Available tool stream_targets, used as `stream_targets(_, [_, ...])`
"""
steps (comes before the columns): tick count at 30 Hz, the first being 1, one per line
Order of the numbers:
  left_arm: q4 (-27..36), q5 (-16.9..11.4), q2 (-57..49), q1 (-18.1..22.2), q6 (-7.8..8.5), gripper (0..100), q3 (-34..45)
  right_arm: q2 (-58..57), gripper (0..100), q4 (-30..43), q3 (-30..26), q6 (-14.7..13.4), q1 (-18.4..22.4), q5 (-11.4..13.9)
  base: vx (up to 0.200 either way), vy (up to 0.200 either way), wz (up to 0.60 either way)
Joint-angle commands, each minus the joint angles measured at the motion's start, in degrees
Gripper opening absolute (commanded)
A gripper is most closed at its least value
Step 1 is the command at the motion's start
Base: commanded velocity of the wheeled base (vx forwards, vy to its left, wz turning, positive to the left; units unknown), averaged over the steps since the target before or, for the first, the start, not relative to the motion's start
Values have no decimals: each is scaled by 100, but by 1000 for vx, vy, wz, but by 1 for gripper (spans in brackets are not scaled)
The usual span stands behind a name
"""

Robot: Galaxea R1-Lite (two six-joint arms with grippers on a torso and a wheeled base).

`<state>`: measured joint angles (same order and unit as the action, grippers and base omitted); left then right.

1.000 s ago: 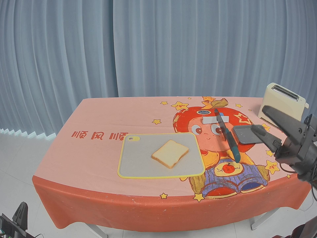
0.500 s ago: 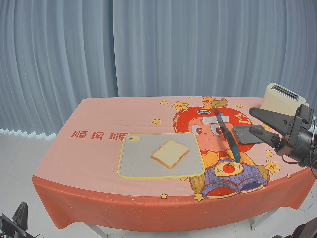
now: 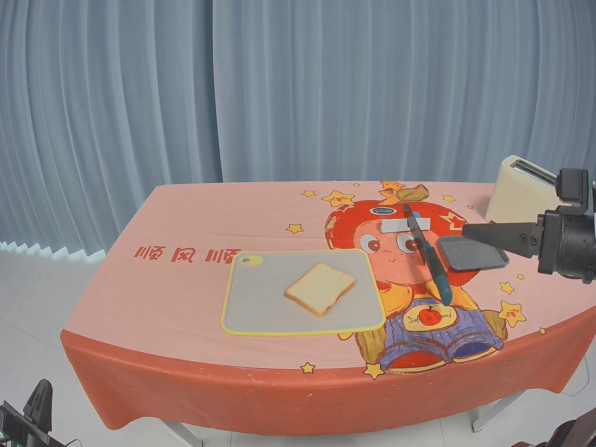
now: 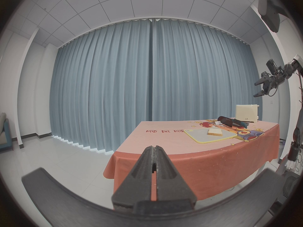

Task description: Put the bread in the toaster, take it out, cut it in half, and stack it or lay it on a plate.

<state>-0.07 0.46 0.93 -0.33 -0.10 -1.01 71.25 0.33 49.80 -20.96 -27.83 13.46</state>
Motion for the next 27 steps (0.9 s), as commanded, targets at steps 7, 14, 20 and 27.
stream_targets(7, [-1, 6, -22, -2, -8, 0, 101, 266, 100, 29, 355, 399, 190, -309, 0, 0, 0])
stream_targets(14, [-1, -2, -22, -2, 1, 0, 101, 275, 100, -174, 285, 347, 190, -361, 0, 0, 0])
stream_targets(20, [-1, -2, -22, -2, 1, 0, 101, 301, 100, -209, 197, 364, 190, -318, 0, 0, 0])
stream_targets(27, [-1, -2, -22, -2, -8, 0, 101, 547, 100, -446, 56, 426, 234, -318, 0, 0, 0])
